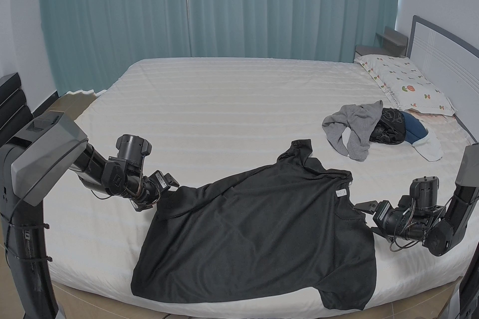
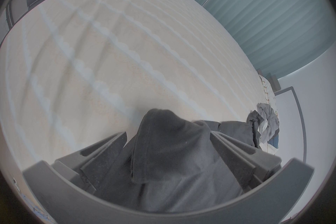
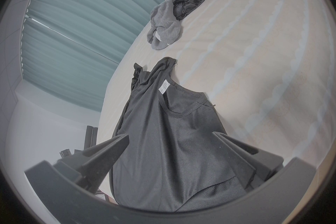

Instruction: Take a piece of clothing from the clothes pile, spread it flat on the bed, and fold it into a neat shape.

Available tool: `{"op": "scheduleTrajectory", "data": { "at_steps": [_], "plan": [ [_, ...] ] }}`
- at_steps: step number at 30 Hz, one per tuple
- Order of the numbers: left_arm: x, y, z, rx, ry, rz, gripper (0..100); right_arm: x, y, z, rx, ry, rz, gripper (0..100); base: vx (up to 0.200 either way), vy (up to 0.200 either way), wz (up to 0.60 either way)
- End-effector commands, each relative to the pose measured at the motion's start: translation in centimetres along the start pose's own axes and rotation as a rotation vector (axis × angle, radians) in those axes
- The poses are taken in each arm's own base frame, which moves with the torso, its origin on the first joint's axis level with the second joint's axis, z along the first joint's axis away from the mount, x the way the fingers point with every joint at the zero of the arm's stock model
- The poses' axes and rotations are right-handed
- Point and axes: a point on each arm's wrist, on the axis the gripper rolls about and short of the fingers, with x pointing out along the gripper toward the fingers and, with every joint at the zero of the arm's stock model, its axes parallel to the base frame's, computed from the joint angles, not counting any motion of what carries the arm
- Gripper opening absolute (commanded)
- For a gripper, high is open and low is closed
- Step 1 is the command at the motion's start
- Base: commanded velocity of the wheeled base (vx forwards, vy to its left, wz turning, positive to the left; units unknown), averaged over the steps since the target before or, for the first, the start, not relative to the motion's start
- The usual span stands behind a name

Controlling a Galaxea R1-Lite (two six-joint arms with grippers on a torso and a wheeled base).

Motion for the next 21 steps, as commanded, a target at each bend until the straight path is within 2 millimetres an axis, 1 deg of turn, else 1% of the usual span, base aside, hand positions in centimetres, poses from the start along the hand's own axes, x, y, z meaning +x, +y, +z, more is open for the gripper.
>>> {"op": "scheduleTrajectory", "data": {
  "at_steps": [1,2,5,11,13,17,18,19,21],
  "plan": [
    [1.7,0.4,0.0,-0.006,0.012,0.011,100,0.0,-0.1,-0.1,-0.001,0.003,-0.003,100,0.000,0.000,0.00],
    [1.9,0.5,0.0,-0.005,0.014,0.015,0,0.1,-0.1,-0.1,0.001,0.004,-0.004,100,0.000,0.000,0.00],
    [2.3,0.3,0.5,-0.015,-0.003,0.011,0,0.1,-0.1,-0.1,0.002,0.005,-0.005,100,0.000,0.000,0.00],
    [2.0,0.8,2.0,-0.060,-0.041,0.006,0,0.3,-0.3,-0.2,0.002,0.007,-0.015,100,0.000,0.000,0.00],
    [1.6,0.7,3.4,-0.119,-0.082,-0.019,0,0.3,-0.3,-0.2,0.001,0.006,-0.016,100,0.000,0.000,0.00],
    [1.5,0.8,5.4,-0.204,-0.165,-0.084,0,0.4,-0.4,-0.2,0.001,0.006,-0.020,100,0.000,0.000,0.00],
    [1.5,0.8,5.5,-0.208,-0.169,-0.087,0,0.4,-0.4,-0.2,0.001,0.005,-0.021,100,0.000,0.000,0.00],
    [1.7,0.9,6.1,-0.244,-0.210,-0.126,0,0.4,-0.3,-0.1,-0.001,-0.003,-0.012,100,0.000,0.000,0.00],
    [2.1,1.0,6.7,-0.273,-0.254,-0.172,0,0.5,-0.3,-0.1,-0.004,-0.014,0.001,100,0.000,0.000,0.00]
  ]
}}
